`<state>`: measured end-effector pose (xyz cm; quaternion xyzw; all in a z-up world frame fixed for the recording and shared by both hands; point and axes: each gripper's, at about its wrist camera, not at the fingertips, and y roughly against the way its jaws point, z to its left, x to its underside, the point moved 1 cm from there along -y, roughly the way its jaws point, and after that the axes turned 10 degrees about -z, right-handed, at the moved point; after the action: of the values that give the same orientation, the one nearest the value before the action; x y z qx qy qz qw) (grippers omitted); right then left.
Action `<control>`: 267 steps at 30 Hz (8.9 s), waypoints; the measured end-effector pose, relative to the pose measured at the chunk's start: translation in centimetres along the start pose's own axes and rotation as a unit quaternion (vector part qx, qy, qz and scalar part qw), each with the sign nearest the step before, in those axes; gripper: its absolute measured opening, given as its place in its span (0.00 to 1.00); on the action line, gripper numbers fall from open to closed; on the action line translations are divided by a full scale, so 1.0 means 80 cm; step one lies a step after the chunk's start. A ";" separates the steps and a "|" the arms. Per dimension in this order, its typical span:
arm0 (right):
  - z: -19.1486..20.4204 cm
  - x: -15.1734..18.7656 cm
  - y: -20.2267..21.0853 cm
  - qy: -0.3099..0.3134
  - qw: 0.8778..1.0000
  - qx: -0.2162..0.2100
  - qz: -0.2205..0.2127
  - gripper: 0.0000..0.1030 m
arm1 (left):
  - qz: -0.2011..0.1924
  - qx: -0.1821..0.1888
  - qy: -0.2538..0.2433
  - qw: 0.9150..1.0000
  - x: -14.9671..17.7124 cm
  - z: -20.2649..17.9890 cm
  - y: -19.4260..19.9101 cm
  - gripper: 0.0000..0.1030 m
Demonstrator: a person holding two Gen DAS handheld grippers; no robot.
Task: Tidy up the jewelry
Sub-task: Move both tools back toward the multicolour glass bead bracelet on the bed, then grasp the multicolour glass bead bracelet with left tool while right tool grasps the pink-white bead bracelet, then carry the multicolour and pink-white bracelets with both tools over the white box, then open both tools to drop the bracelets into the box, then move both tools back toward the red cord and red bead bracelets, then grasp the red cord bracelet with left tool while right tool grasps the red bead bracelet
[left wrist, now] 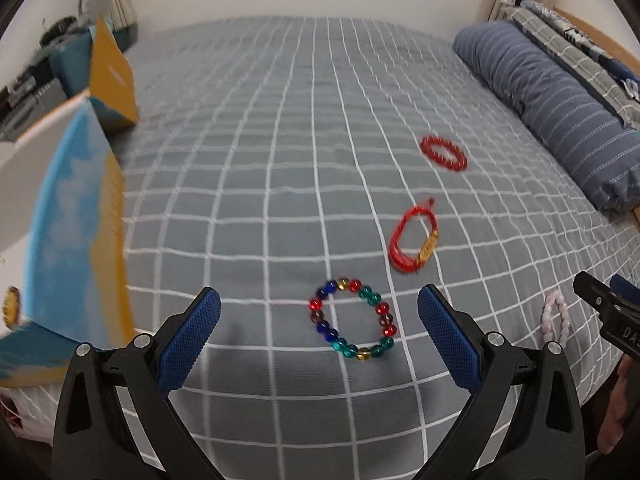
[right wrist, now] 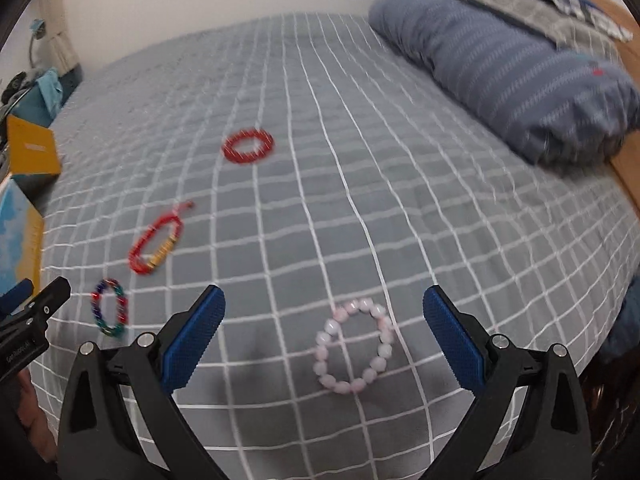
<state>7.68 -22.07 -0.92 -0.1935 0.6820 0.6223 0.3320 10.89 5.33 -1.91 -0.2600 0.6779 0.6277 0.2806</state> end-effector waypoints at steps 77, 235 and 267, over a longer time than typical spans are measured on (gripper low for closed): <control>-0.012 0.024 0.005 -0.014 0.999 -0.045 -0.024 0.11 | -0.022 0.011 0.015 1.000 0.005 0.017 0.035 0.09; 0.100 -0.155 -0.141 0.047 0.997 -0.028 -0.060 0.93 | -0.029 -0.033 -0.031 0.999 -0.067 -0.039 -0.044 0.94; 0.099 -0.139 -0.254 0.036 0.998 -0.059 0.012 0.30 | 0.023 0.003 -0.069 0.997 -0.015 -0.054 -0.122 0.65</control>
<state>30.95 -19.03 -7.86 -0.2265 0.6575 0.6585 0.2878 18.37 0.30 -7.68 -0.1997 0.6646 0.6483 0.3134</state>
